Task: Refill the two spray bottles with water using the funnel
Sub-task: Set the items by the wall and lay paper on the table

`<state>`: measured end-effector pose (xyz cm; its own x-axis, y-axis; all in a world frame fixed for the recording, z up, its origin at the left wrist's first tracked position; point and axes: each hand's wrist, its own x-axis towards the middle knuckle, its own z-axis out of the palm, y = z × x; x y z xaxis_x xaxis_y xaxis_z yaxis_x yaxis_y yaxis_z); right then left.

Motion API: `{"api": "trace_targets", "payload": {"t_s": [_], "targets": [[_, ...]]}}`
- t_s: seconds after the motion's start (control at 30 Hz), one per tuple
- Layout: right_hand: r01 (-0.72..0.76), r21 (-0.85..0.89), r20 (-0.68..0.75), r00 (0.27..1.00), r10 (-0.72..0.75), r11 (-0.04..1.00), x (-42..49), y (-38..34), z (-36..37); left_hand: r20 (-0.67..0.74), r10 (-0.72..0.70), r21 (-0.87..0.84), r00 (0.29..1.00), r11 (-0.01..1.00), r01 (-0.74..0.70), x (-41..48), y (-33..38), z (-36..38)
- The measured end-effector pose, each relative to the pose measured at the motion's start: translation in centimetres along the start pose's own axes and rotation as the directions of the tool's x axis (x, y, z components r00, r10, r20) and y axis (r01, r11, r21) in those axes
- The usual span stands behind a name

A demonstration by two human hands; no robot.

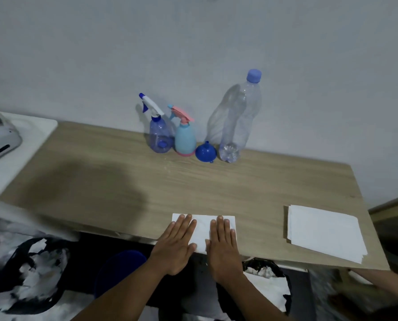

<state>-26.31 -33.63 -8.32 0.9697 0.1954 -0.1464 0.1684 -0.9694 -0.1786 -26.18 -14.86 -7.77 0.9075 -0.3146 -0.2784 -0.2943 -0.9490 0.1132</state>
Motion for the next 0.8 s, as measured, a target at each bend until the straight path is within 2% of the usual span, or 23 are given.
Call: {"api": "trace_targets", "payload": {"t_s": [0.2, 0.3, 0.37, 0.43, 0.53, 0.57, 0.63, 0.8], "targets": [[0.087, 0.004, 0.051, 0.995, -0.087, 0.996, 3.5, -5.9, 1.0, 0.002, -0.055, -0.053, 0.998, 0.997, 0.055, -1.1, -6.4, -0.4], [0.152, 0.018, 0.044, 0.987, -0.153, 0.988, 5.8, -8.6, 0.6, -0.06, -0.073, -0.074, 0.996, 0.995, 0.069, -1.2, -9.5, -1.2], [0.156, 0.082, 0.121, 0.979, -0.165, 0.984, 7.6, -10.3, -0.1, -0.068, -0.092, -0.079, 0.993, 0.993, 0.086, -0.8, -11.5, -2.0], [0.179, 0.108, 0.125, 0.973, -0.192, 0.978, 9.5, -11.7, -0.4, -0.109, -0.11, -0.072, 0.988, 0.992, 0.103, -0.3, -13.3, -2.5], [0.2, 0.114, 0.148, 0.965, -0.215, 0.973, 12.4, -13.1, -0.5, -0.051, -0.11, -0.173, 0.993, 0.98, 0.099, 0.9, -16.0, -2.5], [0.205, 0.111, 0.158, 0.962, -0.221, 0.972, 13.4, -13.5, -0.5, -0.083, -0.113, -0.186, 0.99, 0.978, 0.096, 1.5, -16.9, -2.7], [0.223, 0.109, 0.177, 0.955, -0.239, 0.969, 15.3, -14.2, -0.7, -0.115, -0.119, -0.178, 0.986, 0.979, 0.098, 2.4, -18.2, -3.1], [0.252, 0.106, 0.208, 0.94, -0.269, 0.962, 19.7, -15.4, -1.3, -0.059, -0.144, -0.165, 0.988, 0.977, 0.132, 5.5, -21.3, -4.0]]}}
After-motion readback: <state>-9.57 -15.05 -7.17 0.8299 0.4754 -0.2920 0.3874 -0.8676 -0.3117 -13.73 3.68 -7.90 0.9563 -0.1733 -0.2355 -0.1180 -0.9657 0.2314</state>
